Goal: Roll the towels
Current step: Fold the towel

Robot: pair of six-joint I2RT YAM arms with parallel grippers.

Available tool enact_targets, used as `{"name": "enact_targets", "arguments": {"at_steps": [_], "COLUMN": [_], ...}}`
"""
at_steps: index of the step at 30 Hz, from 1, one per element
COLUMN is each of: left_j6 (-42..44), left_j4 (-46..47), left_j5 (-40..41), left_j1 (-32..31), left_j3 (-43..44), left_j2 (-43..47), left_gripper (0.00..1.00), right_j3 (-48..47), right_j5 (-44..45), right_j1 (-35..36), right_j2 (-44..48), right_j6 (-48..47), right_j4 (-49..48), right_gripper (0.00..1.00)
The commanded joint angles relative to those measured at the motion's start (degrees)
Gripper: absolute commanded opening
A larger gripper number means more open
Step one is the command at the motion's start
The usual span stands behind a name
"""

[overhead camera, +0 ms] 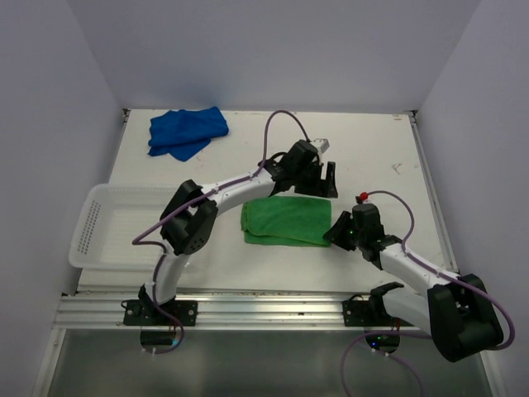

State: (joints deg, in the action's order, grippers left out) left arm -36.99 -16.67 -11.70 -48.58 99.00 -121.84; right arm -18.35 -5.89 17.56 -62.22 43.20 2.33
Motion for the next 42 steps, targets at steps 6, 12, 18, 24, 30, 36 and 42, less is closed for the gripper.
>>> {"name": "enact_targets", "arguments": {"at_steps": [6, 12, 18, 24, 30, 36, 42], "left_j6": [-4.1, -3.8, -2.0, -1.0, -0.5, -0.1, 1.3], "left_j4": [2.6, -2.0, -7.5, -8.6, -9.6, -10.6, -17.3], "left_j5": [-3.1, -0.7, 3.8, 6.6, 6.2, 9.2, 15.5], "left_j1": [-1.5, -1.7, -1.8, -2.0, -2.4, -3.7, -4.9], "left_j3": [5.9, 11.4, 15.8, 16.3, 17.1, 16.6, 19.9], "left_j2": [-6.6, -12.0, -15.0, -14.5, -16.8, -19.0, -21.2], "left_gripper": [0.60, 0.40, 0.52, 0.56, 0.56, 0.55, 0.52], "right_j3": [2.3, 2.5, 2.4, 2.4, 2.4, 2.6, 2.5], "right_j5": [0.6, -0.2, -0.7, -1.0, -1.0, -1.1, -0.6], "right_j1": [-0.4, -0.3, -0.4, -0.4, -0.3, -0.4, -0.3], "right_j2": [1.0, 0.7, 0.2, -0.1, -0.1, -0.1, 0.4], "right_j6": [-0.4, -0.4, -0.7, -0.9, -1.0, -1.0, -1.1], "right_j4": [-0.3, -0.7, -0.7, -1.4, -1.2, -1.5, -0.9], "right_gripper": [0.23, 0.22, 0.22, 0.22, 0.21, 0.21, 0.19]}}
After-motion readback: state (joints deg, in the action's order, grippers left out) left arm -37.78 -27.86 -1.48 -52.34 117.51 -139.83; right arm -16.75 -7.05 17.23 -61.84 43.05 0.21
